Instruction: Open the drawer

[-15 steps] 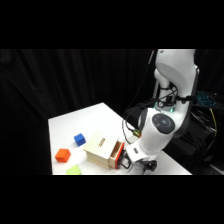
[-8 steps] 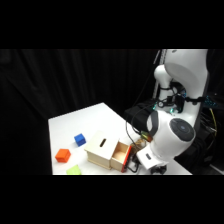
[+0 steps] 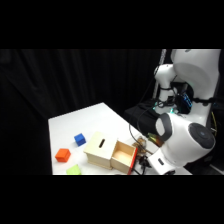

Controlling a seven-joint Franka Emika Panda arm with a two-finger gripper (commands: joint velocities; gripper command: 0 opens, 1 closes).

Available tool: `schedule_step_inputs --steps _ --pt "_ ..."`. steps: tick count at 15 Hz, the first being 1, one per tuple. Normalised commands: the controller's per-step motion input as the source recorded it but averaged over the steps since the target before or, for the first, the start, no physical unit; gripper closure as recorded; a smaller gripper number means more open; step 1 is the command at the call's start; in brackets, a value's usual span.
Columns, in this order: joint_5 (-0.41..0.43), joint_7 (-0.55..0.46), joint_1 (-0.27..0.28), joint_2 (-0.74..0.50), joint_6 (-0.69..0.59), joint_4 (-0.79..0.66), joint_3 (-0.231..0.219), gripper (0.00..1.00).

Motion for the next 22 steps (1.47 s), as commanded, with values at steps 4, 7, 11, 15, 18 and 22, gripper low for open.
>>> schedule_step_inputs --steps 4,7,11,15,18,22 --pt "-0.117 0.08 0.006 -0.15 -0.14 -0.01 -0.02 0.0" --pt "-0.102 0.09 -0.023 -0.49 -0.25 -0.19 0.029 0.0" --pt "-0.052 0.08 -0.115 -0.62 -0.34 -0.26 0.172 0.0" --pt "0.079 0.01 -0.263 -0.54 -0.32 -0.23 0.295 0.0" --pt "0.194 -0.15 -0.357 -0.41 -0.24 -0.11 0.257 0.0" --pt "0.217 -0.25 -0.342 -0.28 -0.16 0.0 0.139 0.0"
